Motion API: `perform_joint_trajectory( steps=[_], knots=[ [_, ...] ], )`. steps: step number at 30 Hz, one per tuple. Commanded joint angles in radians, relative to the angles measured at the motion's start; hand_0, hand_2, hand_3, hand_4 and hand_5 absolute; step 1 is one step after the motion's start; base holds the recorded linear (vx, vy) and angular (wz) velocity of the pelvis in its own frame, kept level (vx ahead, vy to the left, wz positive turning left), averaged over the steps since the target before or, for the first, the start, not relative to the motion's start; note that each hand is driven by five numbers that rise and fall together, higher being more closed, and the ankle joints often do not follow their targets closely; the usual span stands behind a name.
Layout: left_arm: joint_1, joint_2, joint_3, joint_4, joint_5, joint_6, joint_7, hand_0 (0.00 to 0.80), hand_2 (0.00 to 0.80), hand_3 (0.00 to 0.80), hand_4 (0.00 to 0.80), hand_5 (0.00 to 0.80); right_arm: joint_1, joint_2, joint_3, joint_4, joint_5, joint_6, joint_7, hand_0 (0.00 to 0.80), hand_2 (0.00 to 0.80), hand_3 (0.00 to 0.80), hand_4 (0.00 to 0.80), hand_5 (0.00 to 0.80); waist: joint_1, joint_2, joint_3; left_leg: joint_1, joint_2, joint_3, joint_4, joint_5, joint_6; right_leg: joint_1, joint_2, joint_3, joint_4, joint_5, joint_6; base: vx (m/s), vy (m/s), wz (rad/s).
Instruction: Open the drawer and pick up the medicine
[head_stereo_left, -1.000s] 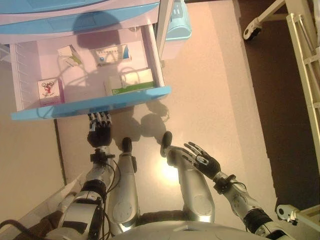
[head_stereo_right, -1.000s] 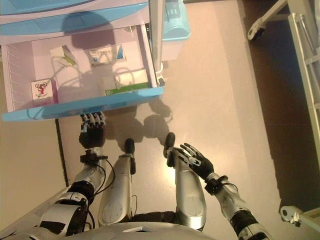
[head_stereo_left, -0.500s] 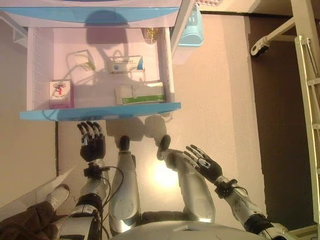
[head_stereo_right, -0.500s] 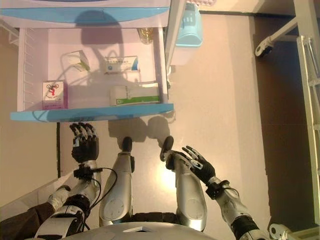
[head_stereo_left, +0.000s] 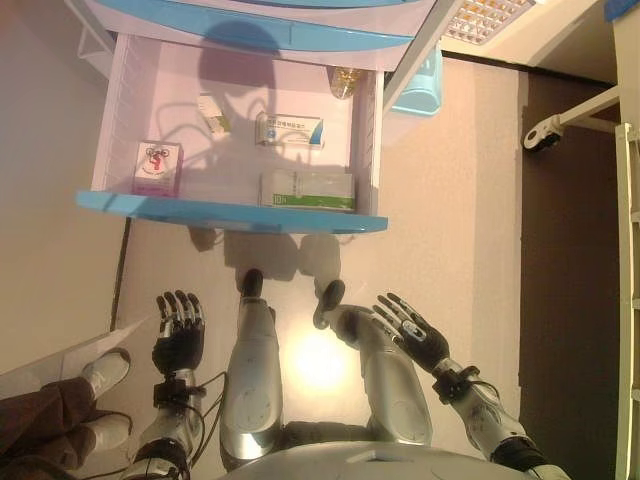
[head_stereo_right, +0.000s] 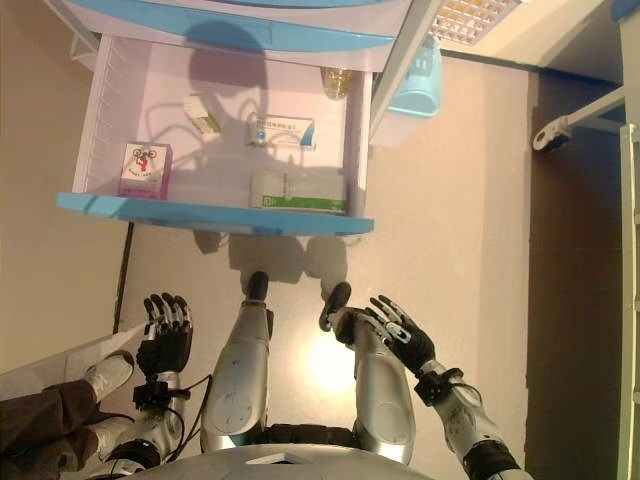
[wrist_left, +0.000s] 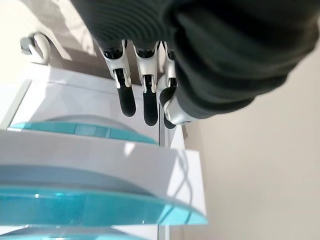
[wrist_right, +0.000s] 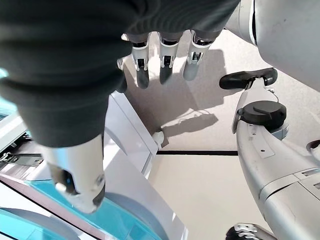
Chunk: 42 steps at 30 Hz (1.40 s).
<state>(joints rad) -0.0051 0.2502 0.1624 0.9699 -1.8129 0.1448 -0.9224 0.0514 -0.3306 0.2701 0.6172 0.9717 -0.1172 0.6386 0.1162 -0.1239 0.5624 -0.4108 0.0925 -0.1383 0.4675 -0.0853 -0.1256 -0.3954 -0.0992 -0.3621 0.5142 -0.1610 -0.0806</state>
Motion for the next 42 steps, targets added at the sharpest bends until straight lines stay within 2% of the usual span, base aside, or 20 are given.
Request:
perform_joint_trajectory(
  steps=[1, 8, 10, 11, 12, 14, 16, 24, 27, 32, 36, 42],
  knots=[
    [0.090, 0.020, 0.015, -0.029, 0.088, 0.031, 0.055, 0.000, 0.000, 0.000, 0.000, 0.000, 0.082, -0.001, -0.044, -0.050, 0.047, -0.050, -0.013, 0.000, 0.000, 0.000, 0.000, 0.000, 0.004, -0.004, -0.042, -0.013, -0.053, 0.091, -0.037, -0.005, 0.077, 0.071, 0.028, 0.014, 0.137, -0.145, 0.056, 0.028, 0.013, 0.16],
    [0.098, 0.031, 0.006, 0.015, 0.267, -0.019, 0.189, 0.000, 0.000, 0.000, 0.000, 0.000, 0.073, -0.015, -0.106, 0.025, -0.028, -0.181, -0.277, 0.000, 0.000, 0.000, 0.000, 0.000, -0.001, 0.023, -0.042, 0.019, -0.064, 0.093, -0.051, 0.001, 0.077, 0.092, 0.014, 0.017, 0.135, -0.140, 0.064, 0.047, 0.016, 0.08],
    [0.109, 0.030, -0.002, 0.007, 0.313, -0.043, 0.219, 0.000, 0.000, 0.000, 0.000, 0.000, 0.078, -0.032, -0.128, 0.016, -0.086, -0.256, -0.369, 0.000, 0.000, 0.000, 0.000, 0.000, -0.004, 0.029, -0.042, 0.032, -0.067, 0.096, -0.058, 0.002, 0.079, 0.098, 0.011, 0.021, 0.131, -0.136, 0.068, 0.062, 0.016, -0.01],
    [0.121, 0.030, -0.008, -0.007, 0.330, -0.051, 0.234, 0.000, 0.000, 0.000, 0.000, 0.000, 0.087, -0.046, -0.143, -0.015, -0.117, -0.285, -0.412, 0.000, 0.000, 0.000, 0.000, 0.000, -0.007, 0.033, -0.042, 0.043, -0.068, 0.097, -0.064, 0.003, 0.080, 0.105, 0.009, 0.023, 0.126, -0.131, 0.071, 0.004, 0.046, -0.03],
    [0.135, 0.029, -0.013, -0.030, 0.359, -0.057, 0.249, 0.000, 0.000, 0.000, 0.000, 0.000, 0.100, -0.062, -0.164, -0.068, -0.184, -0.317, -0.489, 0.000, 0.000, 0.000, 0.000, 0.000, -0.013, 0.041, -0.042, 0.042, -0.064, 0.101, -0.079, 0.031, 0.085, 0.100, 0.009, 0.014, 0.112, -0.103, 0.064, 0.003, 0.046, -0.05],
    [0.163, 0.030, -0.022, -0.055, 0.385, -0.063, 0.264, 0.000, 0.000, 0.000, 0.000, 0.000, 0.121, -0.091, -0.192, -0.149, -0.283, -0.358, -0.578, 0.000, 0.000, 0.000, 0.000, 0.000, -0.020, 0.046, -0.042, 0.061, -0.065, 0.107, -0.087, 0.031, 0.089, 0.111, 0.004, 0.019, 0.104, -0.094, 0.072, 0.049, 0.048, -0.07],
    [0.191, 0.033, -0.025, -0.086, 0.432, -0.083, 0.290, 0.000, 0.000, 0.000, 0.000, 0.000, 0.139, -0.128, -0.234, -0.257, -0.446, -0.392, -0.684, 0.000, 0.000, 0.000, 0.000, 0.000, -0.031, 0.050, -0.042, 0.083, -0.065, 0.119, -0.098, 0.030, 0.096, 0.123, -0.001, 0.028, 0.093, -0.086, 0.079, 0.087, 0.050, -0.08],
    [0.239, 0.047, -0.020, -0.095, 0.469, -0.061, 0.295, 0.000, 0.000, 0.000, 0.000, 0.000, 0.127, -0.326, -0.425, -0.550, -0.715, -0.447, -0.781, 0.000, 0.000, 0.000, 0.000, 0.000, -0.053, 0.057, -0.042, 0.134, -0.070, 0.158, -0.130, 0.014, 0.121, 0.141, -0.017, 0.062, 0.062, -0.058, 0.113, 0.047, 0.057, -0.14],
    [0.246, 0.057, -0.021, -0.084, 0.479, -0.069, 0.291, 0.000, 0.000, 0.000, 0.000, 0.000, 0.089, -0.423, -0.461, -0.658, -0.867, -0.418, -0.827, 0.000, 0.000, 0.000, 0.000, 0.000, -0.052, 0.054, -0.042, 0.138, -0.070, 0.171, -0.136, 0.006, 0.128, 0.137, -0.024, 0.070, 0.056, -0.041, 0.128, 0.017, 0.045, -0.12],
    [0.226, 0.082, -0.042, -0.071, 0.492, -0.088, 0.297, 0.000, 0.000, 0.000, 0.000, 0.000, -0.072, -0.579, -0.459, -0.805, -0.996, -0.296, -0.820, 0.000, 0.000, 0.000, 0.000, 0.000, -0.036, 0.047, -0.042, 0.135, -0.072, 0.182, -0.154, 0.001, 0.134, 0.132, -0.028, 0.077, 0.033, -0.013, 0.147, 0.000, 0.032, -0.12],
    [0.201, 0.100, -0.068, -0.073, 0.497, -0.109, 0.327, 0.000, 0.000, 0.000, 0.000, 0.000, -0.284, -0.683, -0.400, -0.865, -0.972, -0.205, -0.723, 0.000, 0.000, 0.000, 0.000, 0.000, -0.008, 0.038, -0.042, 0.131, -0.074, 0.183, -0.168, -0.001, 0.139, 0.130, -0.030, 0.074, 0.011, 0.010, 0.161, 0.000, 0.000, 0.00],
    [0.184, 0.122, -0.081, -0.074, 0.523, -0.122, 0.356, 0.000, 0.000, 0.000, 0.000, 0.000, -0.545, -0.755, -0.249, -0.880, -0.944, -0.117, -0.623, 0.000, 0.000, 0.000, 0.000, 0.000, 0.030, 0.027, -0.042, 0.124, -0.083, 0.178, -0.173, -0.008, 0.144, 0.146, -0.031, 0.064, -0.029, 0.019, 0.163, 0.008, 0.009, 0.02]
  ],
)
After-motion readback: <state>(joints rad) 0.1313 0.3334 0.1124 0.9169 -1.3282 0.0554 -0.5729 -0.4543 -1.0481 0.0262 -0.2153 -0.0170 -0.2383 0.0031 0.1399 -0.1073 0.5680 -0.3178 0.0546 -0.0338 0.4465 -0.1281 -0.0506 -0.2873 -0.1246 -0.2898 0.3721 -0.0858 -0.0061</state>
